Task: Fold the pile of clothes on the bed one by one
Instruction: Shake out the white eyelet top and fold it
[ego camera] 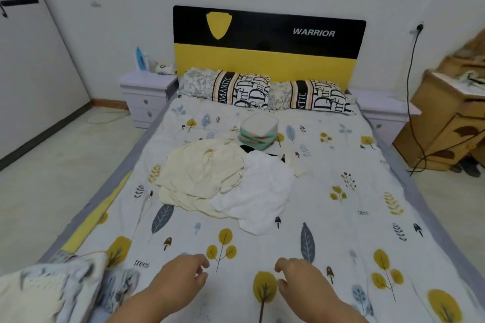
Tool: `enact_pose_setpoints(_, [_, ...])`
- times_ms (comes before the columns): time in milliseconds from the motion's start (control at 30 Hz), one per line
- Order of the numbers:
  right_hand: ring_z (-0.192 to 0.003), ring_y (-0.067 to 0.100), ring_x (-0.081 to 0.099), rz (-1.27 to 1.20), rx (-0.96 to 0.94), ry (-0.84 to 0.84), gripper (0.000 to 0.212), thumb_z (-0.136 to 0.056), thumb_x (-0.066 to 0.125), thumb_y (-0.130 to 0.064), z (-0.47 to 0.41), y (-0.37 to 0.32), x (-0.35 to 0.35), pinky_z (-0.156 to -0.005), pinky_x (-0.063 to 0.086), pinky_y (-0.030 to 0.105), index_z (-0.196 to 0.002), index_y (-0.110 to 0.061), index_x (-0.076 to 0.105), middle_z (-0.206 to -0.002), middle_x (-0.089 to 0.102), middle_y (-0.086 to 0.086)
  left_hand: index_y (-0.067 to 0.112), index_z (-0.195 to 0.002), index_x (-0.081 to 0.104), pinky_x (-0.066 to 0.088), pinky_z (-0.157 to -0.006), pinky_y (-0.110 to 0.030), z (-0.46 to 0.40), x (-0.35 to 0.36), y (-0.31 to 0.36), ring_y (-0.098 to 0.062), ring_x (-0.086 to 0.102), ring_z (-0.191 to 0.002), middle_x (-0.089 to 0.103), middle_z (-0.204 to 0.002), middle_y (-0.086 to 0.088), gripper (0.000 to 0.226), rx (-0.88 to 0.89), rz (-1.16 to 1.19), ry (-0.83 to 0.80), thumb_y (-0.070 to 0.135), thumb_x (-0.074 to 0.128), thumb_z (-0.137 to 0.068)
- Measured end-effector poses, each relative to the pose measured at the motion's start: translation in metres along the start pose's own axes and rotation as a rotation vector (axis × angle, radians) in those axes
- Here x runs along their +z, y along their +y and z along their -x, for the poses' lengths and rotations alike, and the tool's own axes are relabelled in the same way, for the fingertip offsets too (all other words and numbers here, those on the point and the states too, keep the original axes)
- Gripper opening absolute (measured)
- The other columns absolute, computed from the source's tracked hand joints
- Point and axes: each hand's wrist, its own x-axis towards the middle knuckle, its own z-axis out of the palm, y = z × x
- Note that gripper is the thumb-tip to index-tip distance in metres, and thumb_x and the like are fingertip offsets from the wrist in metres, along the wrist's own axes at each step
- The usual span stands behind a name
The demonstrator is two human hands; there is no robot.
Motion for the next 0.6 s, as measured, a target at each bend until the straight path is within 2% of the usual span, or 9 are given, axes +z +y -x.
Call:
enact_pose_setpoints(133, [-0.116, 0.021, 0.046, 0.018, 0.022, -0.02, 0.032, -0.096, 0.037, -0.021, -0.043, 0.022, 0.002, -0.09, 0.041, 0.03, -0.126, -0.015, 0.048, -0.124, 0.052, 0.006, 0.029, -0.123, 0.052, 0.039, -0.084, -0.018, -0.04, 0.008, -0.002, -0.006, 0.049, -0.093, 0.059, -0.116, 0.009, 0.031, -0.021, -0.031, 0.0, 0.031, 0.041, -0.095])
enact_pose_setpoints(300, [-0.116, 0.021, 0.044, 0.023, 0.046, -0.023, 0.032, -0.095, 0.036, -0.016, -0.116, 0.034, 0.016, -0.092, 0.04, 0.031, -0.125, -0.014, 0.049, -0.124, 0.052, 0.006, 0.028, -0.122, 0.052, 0.039, -0.088, -0.017, -0.103, 0.021, -0.019, -0.003, 0.049, -0.092, 0.058, -0.107, 0.012, 0.03, -0.058, -0.046, 0.009, 0.029, 0.04, -0.095])
enact_pose_setpoints(433, [-0.117, 0.022, 0.042, 0.044, 0.081, 0.007, 0.034, -0.095, 0.033, -0.012, -0.181, 0.041, 0.041, -0.093, 0.04, 0.03, -0.128, -0.016, 0.045, -0.127, 0.048, 0.005, 0.028, -0.131, 0.044, 0.037, -0.089, -0.017, -0.16, 0.037, -0.037, -0.007, 0.05, -0.115, 0.05, -0.134, 0.007, 0.035, -0.06, -0.084, 0.011, 0.028, 0.039, -0.096])
enact_pose_setpoints(533, [-0.118, 0.023, 0.041, 0.088, 0.109, 0.019, 0.037, -0.094, 0.033, -0.012, -0.227, 0.051, 0.067, -0.093, 0.039, 0.031, -0.131, -0.017, 0.039, -0.131, 0.042, 0.005, 0.025, -0.137, 0.037, 0.037, -0.097, -0.023, -0.208, 0.057, -0.046, -0.013, 0.042, -0.124, 0.042, -0.139, 0.003, 0.041, -0.038, -0.119, 0.016, 0.023, 0.038, -0.096])
enact_pose_setpoints(600, [-0.126, 0.025, 0.035, 0.104, 0.153, 0.018, 0.043, -0.095, 0.034, -0.016, -0.252, 0.06, 0.088, -0.098, 0.036, 0.033, -0.137, -0.018, 0.031, -0.141, 0.032, 0.007, 0.023, -0.142, 0.029, 0.032, -0.104, -0.027, -0.24, 0.076, -0.046, -0.017, 0.031, -0.132, 0.028, -0.149, 0.0, 0.048, -0.023, -0.151, 0.03, 0.019, 0.038, -0.095])
